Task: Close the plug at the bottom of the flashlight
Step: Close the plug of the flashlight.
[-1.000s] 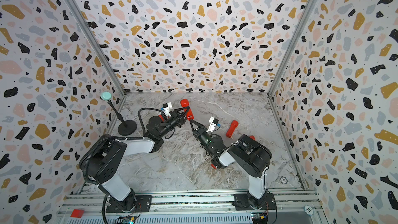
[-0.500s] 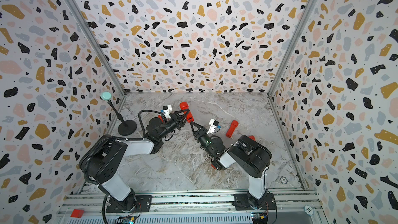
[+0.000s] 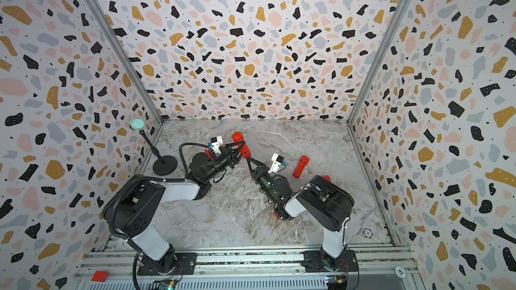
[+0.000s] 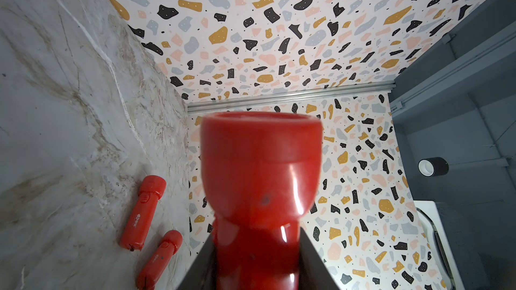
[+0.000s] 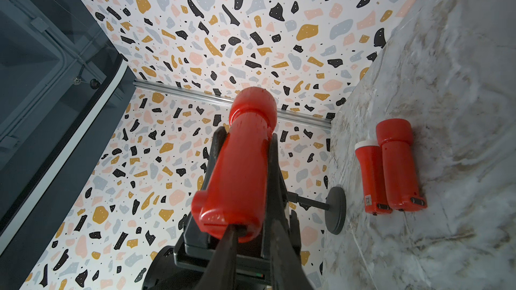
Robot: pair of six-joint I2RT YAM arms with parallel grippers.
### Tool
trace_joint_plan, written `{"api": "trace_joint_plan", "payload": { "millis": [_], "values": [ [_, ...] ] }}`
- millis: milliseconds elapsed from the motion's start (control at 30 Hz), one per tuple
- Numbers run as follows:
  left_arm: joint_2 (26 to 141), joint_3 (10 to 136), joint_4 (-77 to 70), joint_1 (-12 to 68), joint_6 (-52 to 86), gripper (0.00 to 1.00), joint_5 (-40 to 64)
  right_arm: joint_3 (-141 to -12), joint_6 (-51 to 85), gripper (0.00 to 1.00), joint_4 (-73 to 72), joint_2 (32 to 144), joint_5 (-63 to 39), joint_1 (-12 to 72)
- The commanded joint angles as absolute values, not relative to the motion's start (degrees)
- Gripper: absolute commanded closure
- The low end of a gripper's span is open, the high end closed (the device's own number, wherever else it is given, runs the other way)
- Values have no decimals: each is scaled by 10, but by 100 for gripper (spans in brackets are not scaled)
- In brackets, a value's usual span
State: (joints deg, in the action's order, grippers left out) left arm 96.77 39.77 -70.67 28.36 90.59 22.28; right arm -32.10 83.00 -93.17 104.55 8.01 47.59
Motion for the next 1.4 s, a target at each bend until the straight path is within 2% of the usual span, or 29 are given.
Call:
{"api": "trace_joint_plan", "payload": {
  "millis": [0, 367, 667, 933, 1100, 1367],
  "values": [
    [930, 404, -855, 287, 932, 100, 277, -312, 829, 77, -837, 1054, 132, 463],
    [929, 396, -850, 280, 933, 100, 267, -301, 806, 64, -833, 1013, 118, 473],
    [928, 392, -829, 272, 927, 100, 261, -281, 754, 42, -806, 951, 112, 490],
    [918, 394, -770, 266, 895, 100, 258, -264, 655, 32, -735, 849, 105, 505],
    [903, 409, -675, 265, 836, 100, 257, -273, 556, 22, -616, 755, 105, 504],
    [868, 483, -367, 265, 638, 100, 211, -305, 437, 6, -384, 656, 85, 455]
  ]
}}
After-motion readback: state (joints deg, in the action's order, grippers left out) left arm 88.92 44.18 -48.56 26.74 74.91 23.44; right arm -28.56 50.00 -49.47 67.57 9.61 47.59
